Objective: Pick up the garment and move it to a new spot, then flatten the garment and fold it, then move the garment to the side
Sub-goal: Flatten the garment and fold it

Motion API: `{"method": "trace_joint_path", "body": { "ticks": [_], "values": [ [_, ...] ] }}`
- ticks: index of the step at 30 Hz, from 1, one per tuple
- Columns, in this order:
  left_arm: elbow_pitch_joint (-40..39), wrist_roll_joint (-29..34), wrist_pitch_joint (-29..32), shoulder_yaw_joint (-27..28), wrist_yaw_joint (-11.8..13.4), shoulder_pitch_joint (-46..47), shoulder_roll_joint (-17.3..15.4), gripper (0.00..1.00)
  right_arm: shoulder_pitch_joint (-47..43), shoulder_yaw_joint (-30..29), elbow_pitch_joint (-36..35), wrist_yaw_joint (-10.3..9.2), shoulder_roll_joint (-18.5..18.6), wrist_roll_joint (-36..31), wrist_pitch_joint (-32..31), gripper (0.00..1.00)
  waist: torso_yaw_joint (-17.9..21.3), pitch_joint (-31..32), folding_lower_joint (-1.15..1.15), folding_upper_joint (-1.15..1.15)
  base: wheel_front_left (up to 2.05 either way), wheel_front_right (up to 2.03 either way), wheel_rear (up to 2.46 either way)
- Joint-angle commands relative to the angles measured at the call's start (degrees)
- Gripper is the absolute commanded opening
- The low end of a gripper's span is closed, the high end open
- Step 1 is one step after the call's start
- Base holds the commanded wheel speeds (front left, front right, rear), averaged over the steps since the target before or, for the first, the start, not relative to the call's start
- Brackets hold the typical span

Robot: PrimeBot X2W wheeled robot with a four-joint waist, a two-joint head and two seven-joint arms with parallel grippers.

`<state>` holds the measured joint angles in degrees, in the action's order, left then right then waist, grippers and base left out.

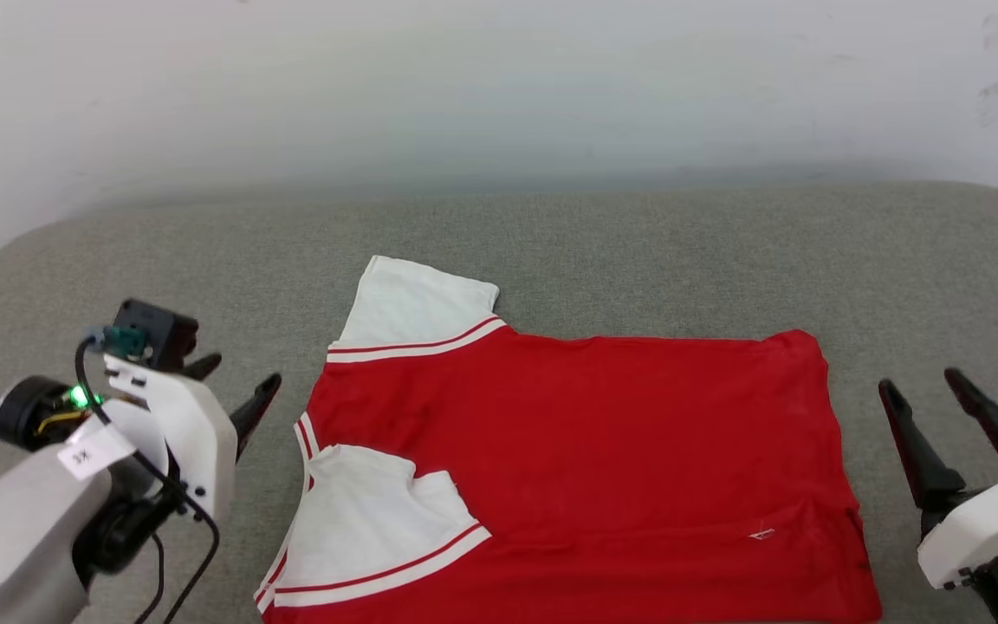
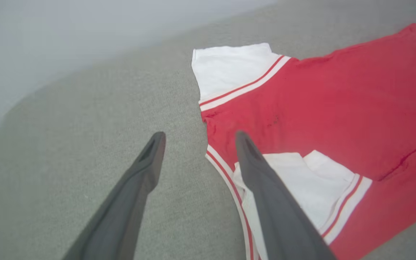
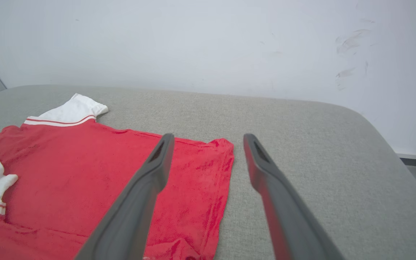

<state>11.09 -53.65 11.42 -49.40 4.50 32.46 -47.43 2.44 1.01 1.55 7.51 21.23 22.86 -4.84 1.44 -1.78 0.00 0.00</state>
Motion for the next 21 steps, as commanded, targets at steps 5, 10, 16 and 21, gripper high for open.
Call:
{"method": "trace_joint_path", "body": {
  "ticks": [5,10,16,21],
  "values": [
    [2.38,1.75,0.17,1.55,-1.72,8.37,2.28,1.00,0.23,-3.62,-6.29,-0.04,-6.09,-5.19,3.62,1.00,1.94,-3.73,0.00,0.00,0.00,0.00,0.00],
    [6.60,3.41,2.06,2.44,-4.31,17.32,3.66,1.00,-0.57,-3.81,-11.49,-0.05,-10.27,-8.24,4.38,1.00,4.09,-8.70,0.00,0.00,0.00,0.00,0.00],
    [11.99,3.77,8.39,2.38,-8.22,27.75,4.05,1.00,0.58,-3.17,-15.21,-0.05,-12.62,-10.18,3.85,1.00,6.80,-14.72,0.00,0.00,0.00,0.00,0.00],
    [16.39,0.58,19.03,1.71,-10.06,34.62,5.30,1.00,1.99,-3.08,-16.42,-0.05,-13.33,-10.86,3.80,1.00,8.12,-19.24,0.00,0.00,0.00,0.00,0.00]
  ]
}}
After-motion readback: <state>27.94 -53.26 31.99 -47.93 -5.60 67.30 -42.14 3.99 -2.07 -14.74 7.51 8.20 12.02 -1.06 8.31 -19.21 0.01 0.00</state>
